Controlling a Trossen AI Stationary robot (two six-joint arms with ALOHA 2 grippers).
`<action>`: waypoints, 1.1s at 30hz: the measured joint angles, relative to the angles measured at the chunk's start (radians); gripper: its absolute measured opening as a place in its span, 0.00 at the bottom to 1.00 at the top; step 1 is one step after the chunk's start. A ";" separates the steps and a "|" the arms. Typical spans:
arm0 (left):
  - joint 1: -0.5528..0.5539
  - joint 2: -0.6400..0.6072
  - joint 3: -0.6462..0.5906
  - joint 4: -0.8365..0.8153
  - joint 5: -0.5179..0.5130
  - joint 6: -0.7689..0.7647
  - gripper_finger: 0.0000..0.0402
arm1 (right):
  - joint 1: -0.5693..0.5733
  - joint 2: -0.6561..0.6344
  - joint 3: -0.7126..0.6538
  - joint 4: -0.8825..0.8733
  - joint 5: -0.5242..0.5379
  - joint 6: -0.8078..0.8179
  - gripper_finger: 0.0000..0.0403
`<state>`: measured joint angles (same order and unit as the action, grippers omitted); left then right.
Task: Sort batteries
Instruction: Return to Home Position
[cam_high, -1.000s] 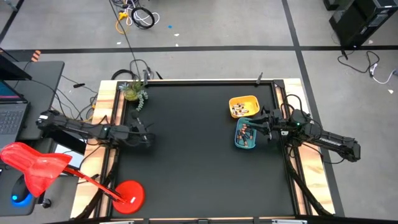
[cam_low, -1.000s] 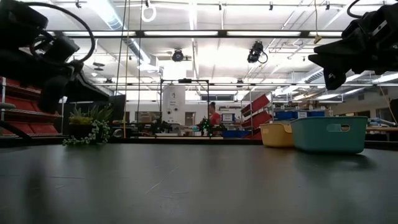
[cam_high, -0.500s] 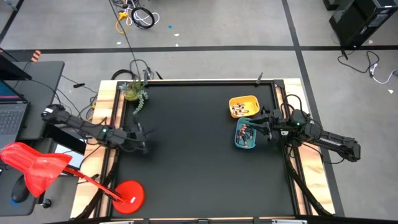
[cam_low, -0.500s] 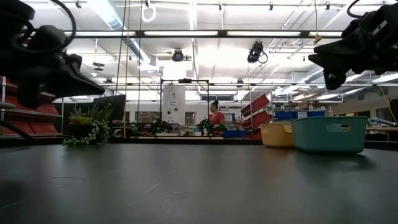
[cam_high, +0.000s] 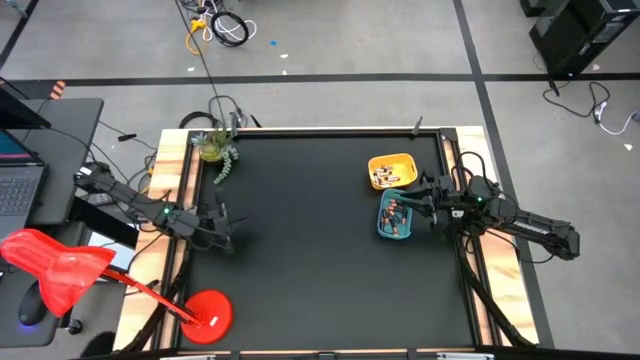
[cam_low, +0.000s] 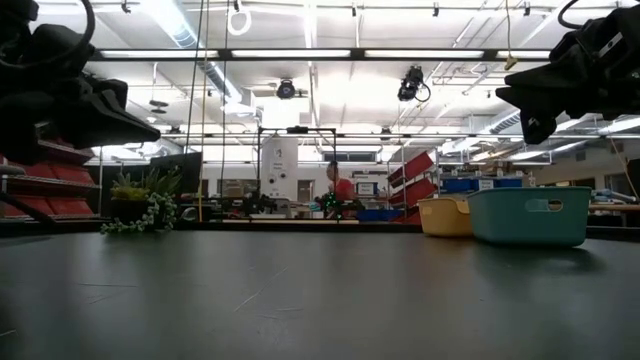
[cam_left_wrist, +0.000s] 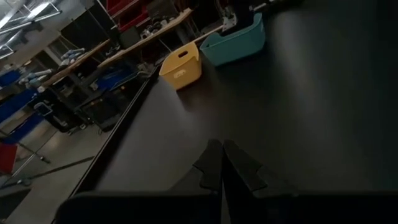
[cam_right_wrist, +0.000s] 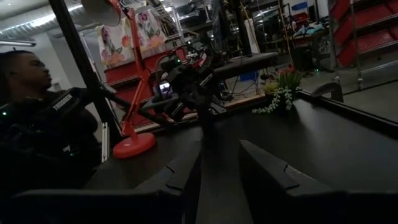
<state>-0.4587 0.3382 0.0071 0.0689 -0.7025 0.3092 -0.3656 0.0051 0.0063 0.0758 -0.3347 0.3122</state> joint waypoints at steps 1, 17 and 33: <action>0.000 0.000 0.000 0.000 0.000 0.000 0.04 | 0.000 0.000 0.000 0.000 0.000 0.000 0.28; 0.000 0.002 0.000 0.014 0.000 0.000 0.04 | 0.000 0.000 0.000 0.000 0.000 0.000 0.28; 0.000 0.002 0.000 0.014 0.000 0.000 0.04 | 0.000 0.000 0.000 0.000 0.000 0.000 0.28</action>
<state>-0.4587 0.3401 0.0071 0.0834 -0.7029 0.3092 -0.3656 0.0055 0.0063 0.0761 -0.3347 0.3122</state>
